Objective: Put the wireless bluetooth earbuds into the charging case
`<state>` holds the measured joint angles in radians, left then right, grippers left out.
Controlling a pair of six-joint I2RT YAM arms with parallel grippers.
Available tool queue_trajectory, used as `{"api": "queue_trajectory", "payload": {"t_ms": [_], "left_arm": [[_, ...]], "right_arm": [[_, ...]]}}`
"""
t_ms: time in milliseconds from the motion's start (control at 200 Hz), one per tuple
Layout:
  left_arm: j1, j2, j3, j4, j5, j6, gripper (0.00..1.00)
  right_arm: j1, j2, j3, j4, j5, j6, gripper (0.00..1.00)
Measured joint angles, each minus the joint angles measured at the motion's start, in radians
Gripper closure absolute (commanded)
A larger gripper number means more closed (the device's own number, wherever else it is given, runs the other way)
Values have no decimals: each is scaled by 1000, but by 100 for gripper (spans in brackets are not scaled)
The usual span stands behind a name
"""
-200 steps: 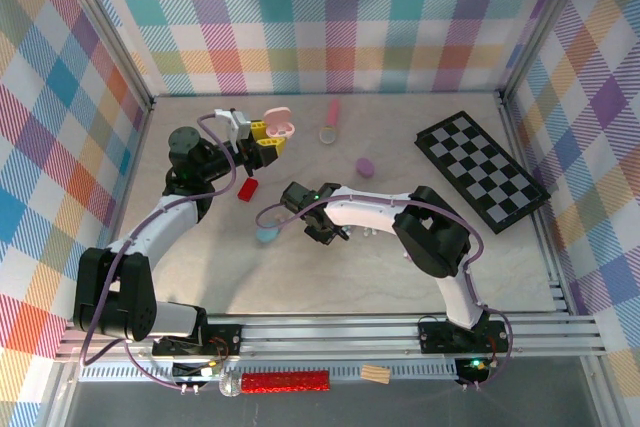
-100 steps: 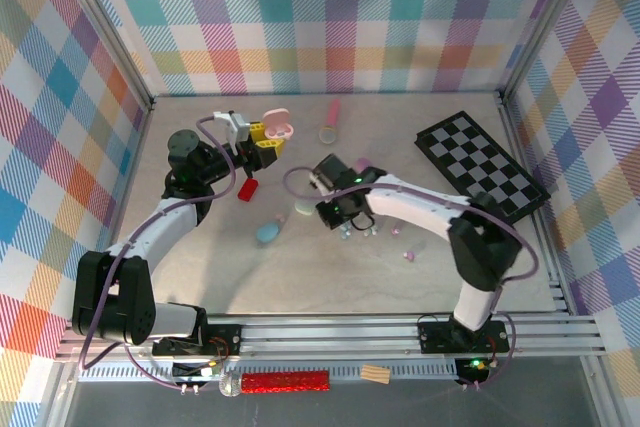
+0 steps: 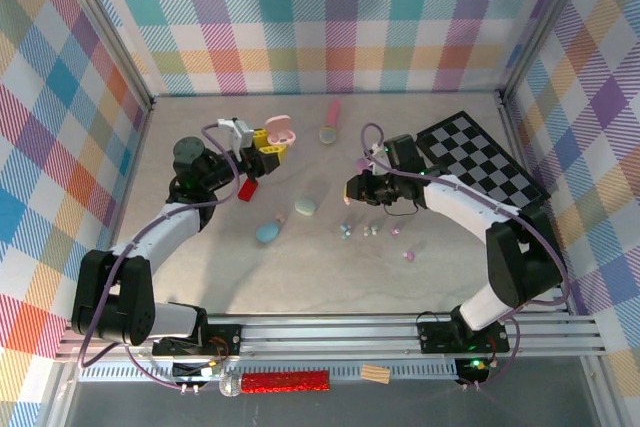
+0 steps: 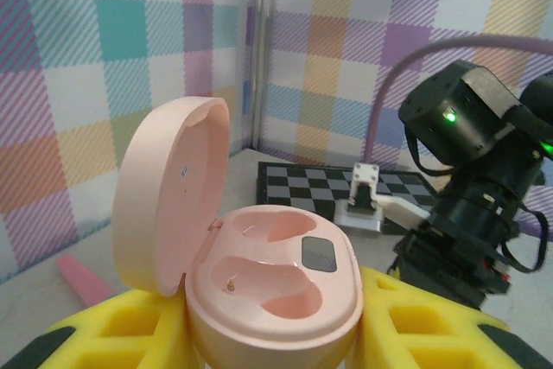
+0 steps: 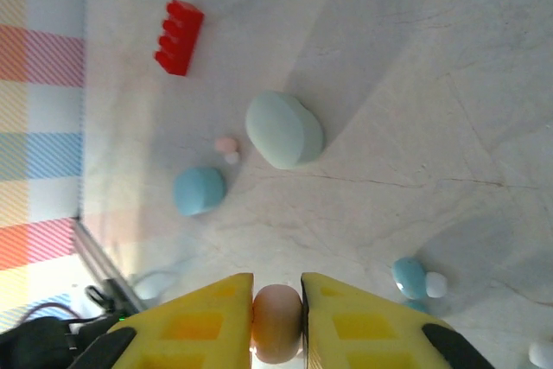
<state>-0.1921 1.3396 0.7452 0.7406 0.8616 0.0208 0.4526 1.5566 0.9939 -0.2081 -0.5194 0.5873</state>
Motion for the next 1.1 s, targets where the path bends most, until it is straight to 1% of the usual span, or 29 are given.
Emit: {"api": "queue_trajectory", "payload": {"t_ms": [160,360,585,760,915,1100], "left_arm": [[-37,0,-30,15,-27,3,62],[-78,6,-38,48,-79,19,62],[-131,31,-39,58,-132,48,62],[-166,60,-42,72,-158,74,62],[-212,86,-43,75,-180,117,62],[-245,109,-43,82,-210,152,62]], "right_arm": [[-47,-12,-40,91,-91,92,79],[-49,-53,-48,149,-140,147,78],[-62,-68,-60,269,-211,240,79],[-62,-82,-61,294,-227,263,78],[-60,-137,-58,292,-225,258,78],[-35,-176,13,277,-198,217,78]]}}
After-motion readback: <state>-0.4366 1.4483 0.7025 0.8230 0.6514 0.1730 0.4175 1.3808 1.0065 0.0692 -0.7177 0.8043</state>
